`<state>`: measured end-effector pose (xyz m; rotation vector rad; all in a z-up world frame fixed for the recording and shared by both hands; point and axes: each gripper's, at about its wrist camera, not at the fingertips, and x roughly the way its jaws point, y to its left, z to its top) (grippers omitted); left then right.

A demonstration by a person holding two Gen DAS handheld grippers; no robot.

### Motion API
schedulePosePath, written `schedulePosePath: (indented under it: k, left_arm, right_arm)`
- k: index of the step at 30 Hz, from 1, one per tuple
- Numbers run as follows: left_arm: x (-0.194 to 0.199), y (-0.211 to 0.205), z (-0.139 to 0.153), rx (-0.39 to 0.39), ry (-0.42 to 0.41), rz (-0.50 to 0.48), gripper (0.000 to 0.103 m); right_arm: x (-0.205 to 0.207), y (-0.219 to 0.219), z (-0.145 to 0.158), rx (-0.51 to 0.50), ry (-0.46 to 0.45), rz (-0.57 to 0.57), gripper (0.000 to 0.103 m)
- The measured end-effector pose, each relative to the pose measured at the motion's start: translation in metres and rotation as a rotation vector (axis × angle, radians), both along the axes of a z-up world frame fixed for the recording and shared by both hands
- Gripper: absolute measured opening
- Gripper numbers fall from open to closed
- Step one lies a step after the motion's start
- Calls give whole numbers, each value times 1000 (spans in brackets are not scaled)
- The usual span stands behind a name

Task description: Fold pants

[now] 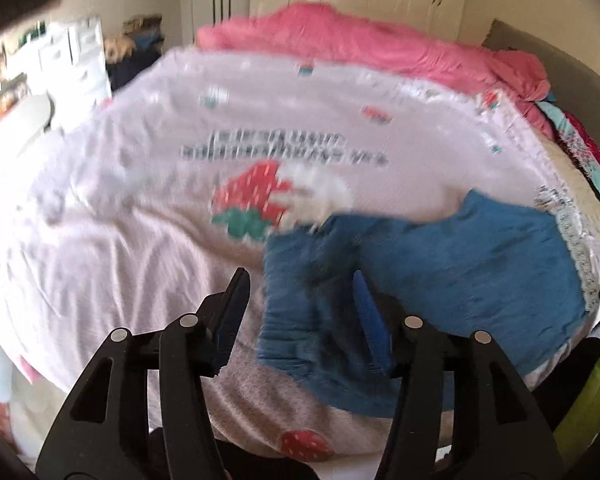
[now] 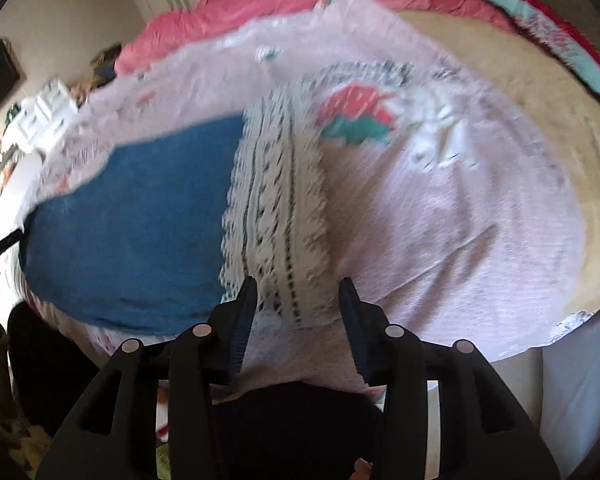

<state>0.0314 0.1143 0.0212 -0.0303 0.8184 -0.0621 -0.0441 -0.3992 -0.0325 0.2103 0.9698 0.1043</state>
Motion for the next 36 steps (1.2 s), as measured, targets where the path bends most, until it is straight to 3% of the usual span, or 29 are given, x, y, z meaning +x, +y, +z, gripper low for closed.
schedulePosePath:
  k: [4,8,13,17,20,24,27,30,36]
  left_arm:
    - [-1,-46,18,-21,-49,-138,55]
    - [12,-103,2,-54,9,-304,55]
    - [27,-160,-38,-18,95,-440,55]
    - [37,-168,-74,46,181,-437,56]
    - [39,-161,-84,20,185,-439,56]
    - [40,-158,-75,9,194,-438,58]
    - [35,-167,-51,-10,141,-478,63]
    - [40,-189,-28,-12,91,-539,67]
    - [61,-255,-9,26,66,-677,73]
  right_arm:
    - [-9,3,23,15,-89,3,52]
    - [-2,35,30,23,-127,112,54]
    - [19,63,14,23,-54,173,54]
    - [29,58,-14,29,73,123,54]
    - [29,49,-20,93,72,113,54]
    - [25,46,-15,114,43,116,57]
    - [10,40,5,95,-50,111,62]
    - [-1,26,17,47,-86,68,62]
    - [-5,7,9,64,-73,15,62]
